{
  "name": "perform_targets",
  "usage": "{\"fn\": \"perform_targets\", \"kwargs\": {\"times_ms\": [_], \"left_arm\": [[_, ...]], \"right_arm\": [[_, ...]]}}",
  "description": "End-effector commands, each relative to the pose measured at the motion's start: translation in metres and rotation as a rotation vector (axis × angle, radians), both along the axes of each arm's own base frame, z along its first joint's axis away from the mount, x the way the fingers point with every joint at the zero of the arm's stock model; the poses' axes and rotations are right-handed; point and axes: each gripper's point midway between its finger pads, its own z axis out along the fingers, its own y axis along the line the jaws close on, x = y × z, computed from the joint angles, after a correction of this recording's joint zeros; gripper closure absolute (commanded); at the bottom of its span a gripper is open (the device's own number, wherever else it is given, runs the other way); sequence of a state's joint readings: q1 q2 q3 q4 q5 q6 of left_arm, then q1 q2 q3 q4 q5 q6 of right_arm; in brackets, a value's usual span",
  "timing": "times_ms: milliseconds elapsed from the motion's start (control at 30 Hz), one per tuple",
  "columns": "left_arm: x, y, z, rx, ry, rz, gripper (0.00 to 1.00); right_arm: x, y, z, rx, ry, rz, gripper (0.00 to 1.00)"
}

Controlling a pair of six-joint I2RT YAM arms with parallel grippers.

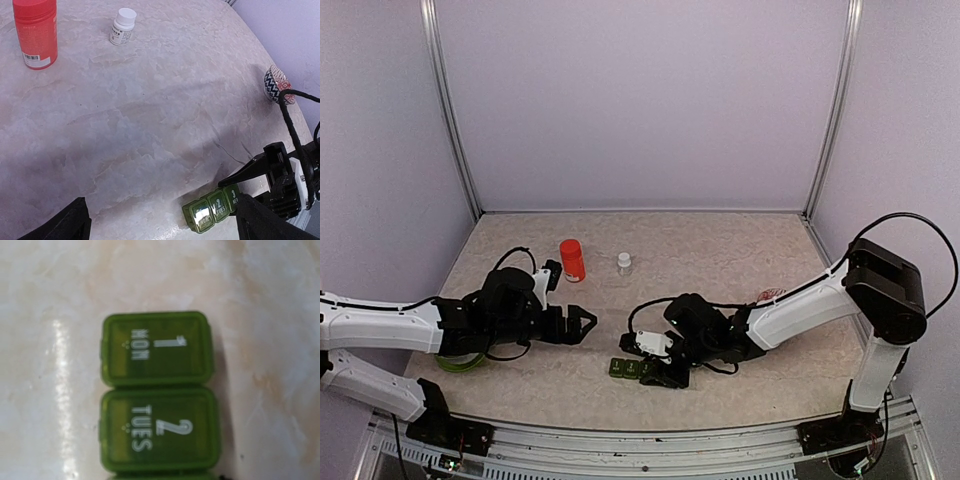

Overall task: Sort the pills into containers
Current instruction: Pick up the pill container from the center of the board.

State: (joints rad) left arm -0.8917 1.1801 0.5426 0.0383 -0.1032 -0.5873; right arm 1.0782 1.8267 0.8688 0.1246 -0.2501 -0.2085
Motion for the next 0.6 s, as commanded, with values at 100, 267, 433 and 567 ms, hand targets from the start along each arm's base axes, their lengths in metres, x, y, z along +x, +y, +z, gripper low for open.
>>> {"fn": "perform_targets", "kwargs": {"times_ms": [100, 267, 433, 567], "left_arm": [[-0.006, -0.008, -0.001, -0.049, 0.027, -0.032, 0.01], [-0.010, -0.011, 0.007, -0.077, -0.014, -0.074, 0.01], [-0.020, -0.016, 0.049, -0.172, -0.179, -0.169, 0.01], [-0.042, -0.016, 0.092, -0.274, -0.411, -0.298, 0.01]], "right_arm": [[0.004, 0.012, 0.042, 0.089, -0.065, 0.005, 0.68], [0.003, 0.012, 0.071, 0.140, -0.083, 0.002, 0.69], [-0.009, 0.007, 0.096, 0.168, -0.037, 0.021, 0.69], [-0.023, 0.000, 0.111, 0.190, 0.028, 0.057, 0.68]]}}
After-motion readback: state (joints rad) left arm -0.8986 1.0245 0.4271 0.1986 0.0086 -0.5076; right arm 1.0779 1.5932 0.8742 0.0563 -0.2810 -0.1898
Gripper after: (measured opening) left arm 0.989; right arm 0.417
